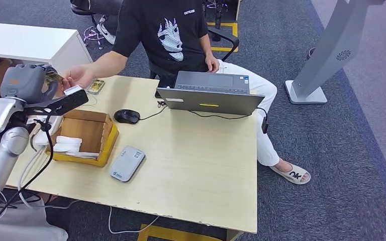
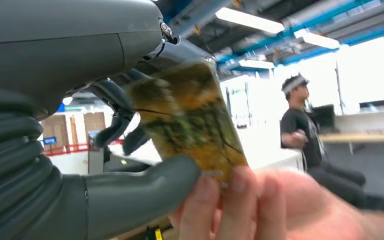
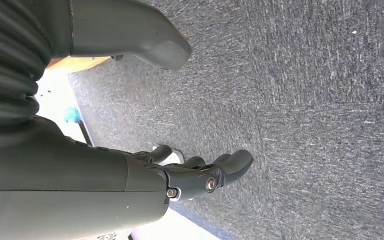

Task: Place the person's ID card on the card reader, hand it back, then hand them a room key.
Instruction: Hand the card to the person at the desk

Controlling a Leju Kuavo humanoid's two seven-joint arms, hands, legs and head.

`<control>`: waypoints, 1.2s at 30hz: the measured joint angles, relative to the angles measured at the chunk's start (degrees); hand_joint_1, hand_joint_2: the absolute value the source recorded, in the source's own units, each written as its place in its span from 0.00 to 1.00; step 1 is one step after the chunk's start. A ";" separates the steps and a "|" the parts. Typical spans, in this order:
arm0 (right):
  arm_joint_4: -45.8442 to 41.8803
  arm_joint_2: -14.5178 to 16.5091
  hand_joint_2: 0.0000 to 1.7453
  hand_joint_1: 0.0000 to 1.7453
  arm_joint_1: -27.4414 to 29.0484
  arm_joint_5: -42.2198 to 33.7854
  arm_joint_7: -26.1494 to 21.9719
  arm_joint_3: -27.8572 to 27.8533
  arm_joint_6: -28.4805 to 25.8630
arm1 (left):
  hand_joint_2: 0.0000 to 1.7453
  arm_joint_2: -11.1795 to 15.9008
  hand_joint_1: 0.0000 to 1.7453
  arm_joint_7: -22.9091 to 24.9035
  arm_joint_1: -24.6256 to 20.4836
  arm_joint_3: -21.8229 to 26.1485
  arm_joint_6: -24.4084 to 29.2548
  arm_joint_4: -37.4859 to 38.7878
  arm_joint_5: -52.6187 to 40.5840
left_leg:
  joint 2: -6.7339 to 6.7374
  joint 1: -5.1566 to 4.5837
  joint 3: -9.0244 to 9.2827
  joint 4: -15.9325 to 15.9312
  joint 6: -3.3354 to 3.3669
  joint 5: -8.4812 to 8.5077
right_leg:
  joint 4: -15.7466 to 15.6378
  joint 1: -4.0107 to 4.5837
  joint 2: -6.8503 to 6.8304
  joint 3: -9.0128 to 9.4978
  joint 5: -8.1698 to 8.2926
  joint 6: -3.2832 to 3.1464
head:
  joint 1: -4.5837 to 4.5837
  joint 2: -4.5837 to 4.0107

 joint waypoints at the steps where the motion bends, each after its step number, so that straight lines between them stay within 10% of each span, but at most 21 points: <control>1: 0.00 0.01 1.00 0.00 -0.01 0.15 -0.01 -0.03 0.01 | 1.00 -0.57 0.00 -0.08 0.41 0.31 1.61 -0.11 -0.95 | -0.01 -0.01 -0.01 0.00 0.00 0.00 | 0.00 0.00 0.00 0.00 0.00 0.00 | 0.01 0.00; 21: -1.09 1.49 1.00 0.00 0.15 0.28 -0.50 -3.02 0.07 | 1.00 -4.62 0.00 -8.44 25.02 6.72 9.83 -18.17 0.53 | 0.14 0.00 -0.09 -0.04 -0.05 -0.05 | 0.00 -0.01 0.13 -0.10 -0.02 0.00 | 0.01 -0.01; 29: -2.57 2.95 1.00 0.00 0.44 -1.26 -0.26 -5.99 0.03 | 1.00 1.39 0.00 -11.36 44.13 13.72 0.65 -31.79 13.39 | 0.09 0.05 -0.22 -0.05 -0.11 -0.10 | -0.01 0.01 0.08 -0.30 -0.10 0.00 | 0.00 0.00; 36: -3.16 3.48 1.00 0.00 0.26 -1.54 -0.28 -7.04 0.05 | 1.00 4.34 0.00 -11.50 49.84 17.63 -1.37 -36.90 14.66 | -0.03 0.06 -0.21 -0.06 -0.12 -0.09 | 0.00 0.02 -0.07 -0.15 -0.11 -0.05 | 0.01 -0.01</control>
